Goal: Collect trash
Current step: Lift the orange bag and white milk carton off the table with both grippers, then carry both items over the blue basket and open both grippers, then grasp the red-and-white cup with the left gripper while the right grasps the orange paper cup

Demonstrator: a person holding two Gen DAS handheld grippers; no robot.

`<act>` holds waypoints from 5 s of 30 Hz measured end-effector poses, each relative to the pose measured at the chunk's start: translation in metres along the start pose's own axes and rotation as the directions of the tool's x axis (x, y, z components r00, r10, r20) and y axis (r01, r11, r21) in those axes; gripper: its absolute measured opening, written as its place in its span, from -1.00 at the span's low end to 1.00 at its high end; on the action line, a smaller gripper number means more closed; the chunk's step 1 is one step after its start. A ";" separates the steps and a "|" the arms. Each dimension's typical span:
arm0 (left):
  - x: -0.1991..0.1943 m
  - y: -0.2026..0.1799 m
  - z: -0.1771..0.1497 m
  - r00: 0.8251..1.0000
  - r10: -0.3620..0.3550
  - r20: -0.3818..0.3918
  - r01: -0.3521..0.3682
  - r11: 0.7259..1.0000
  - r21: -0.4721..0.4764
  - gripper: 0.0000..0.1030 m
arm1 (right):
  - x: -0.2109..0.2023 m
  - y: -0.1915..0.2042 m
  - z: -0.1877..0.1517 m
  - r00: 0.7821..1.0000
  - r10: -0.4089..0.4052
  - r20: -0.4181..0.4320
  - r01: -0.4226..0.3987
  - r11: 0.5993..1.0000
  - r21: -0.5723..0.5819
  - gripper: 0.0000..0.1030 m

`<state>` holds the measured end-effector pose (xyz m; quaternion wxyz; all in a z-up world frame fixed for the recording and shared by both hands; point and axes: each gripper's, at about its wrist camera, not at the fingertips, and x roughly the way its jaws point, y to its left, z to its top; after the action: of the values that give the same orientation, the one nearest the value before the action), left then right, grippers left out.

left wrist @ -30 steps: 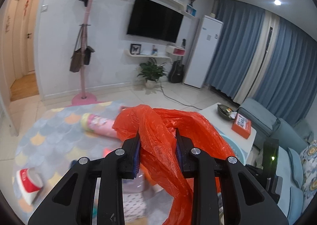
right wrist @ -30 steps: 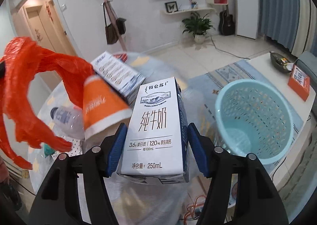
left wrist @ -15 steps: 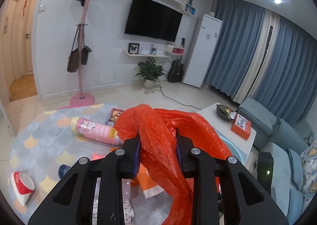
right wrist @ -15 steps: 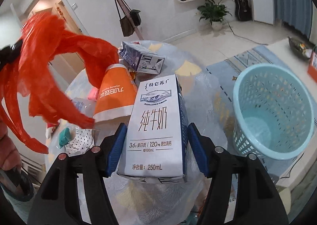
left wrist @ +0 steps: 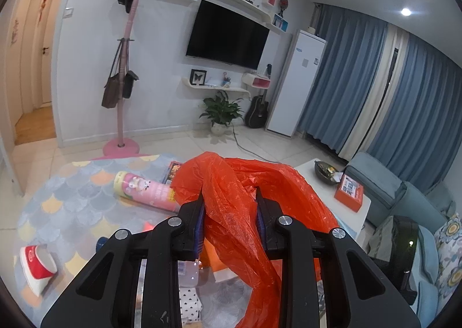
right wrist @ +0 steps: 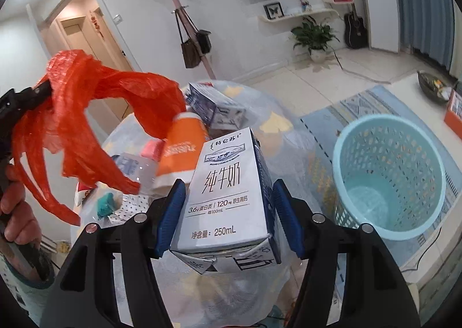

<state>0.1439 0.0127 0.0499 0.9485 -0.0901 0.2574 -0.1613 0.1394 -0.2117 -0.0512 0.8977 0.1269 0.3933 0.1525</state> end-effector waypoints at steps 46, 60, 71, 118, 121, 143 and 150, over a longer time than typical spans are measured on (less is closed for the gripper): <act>0.019 -0.090 0.037 0.988 -0.155 -0.009 0.155 0.985 0.078 -0.49 | -0.165 -0.140 0.078 0.879 -0.313 0.359 0.226 0.938 0.264 0.14; 0.202 -0.183 -0.030 0.957 -0.139 -0.254 0.176 0.976 0.127 -0.49 | -0.065 -0.263 0.044 0.921 -0.365 0.136 0.273 0.854 0.444 0.15; 0.271 -0.178 -0.079 0.912 -0.117 -0.393 0.157 0.985 0.071 0.01 | -0.004 -0.282 0.032 0.936 -0.352 0.012 0.312 0.842 0.440 0.18; -0.047 0.240 -0.068 0.875 0.438 -0.206 -0.483 0.773 -0.412 0.50 | 0.110 0.028 0.045 0.999 0.014 -0.046 -0.014 1.000 0.001 0.50; -0.042 0.257 -0.079 0.877 0.424 -0.228 -0.481 0.757 -0.441 0.52 | 0.128 0.032 0.042 0.996 0.011 -0.085 -0.011 1.000 -0.008 0.52; -0.024 0.228 -0.097 0.867 0.443 -0.228 -0.496 0.811 -0.310 0.47 | 0.137 0.050 0.017 0.992 0.010 -0.125 -0.019 0.997 -0.071 0.42; -0.042 0.185 -0.075 0.908 0.403 -0.117 -0.419 0.865 -0.276 0.47 | 0.098 0.043 0.022 0.999 0.015 -0.036 -0.017 0.998 -0.054 0.41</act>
<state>0.1190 0.1933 -0.0419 0.9292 -0.1689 0.3182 0.0821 0.2114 -0.1377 -0.0876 0.8924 0.1028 0.4041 0.1724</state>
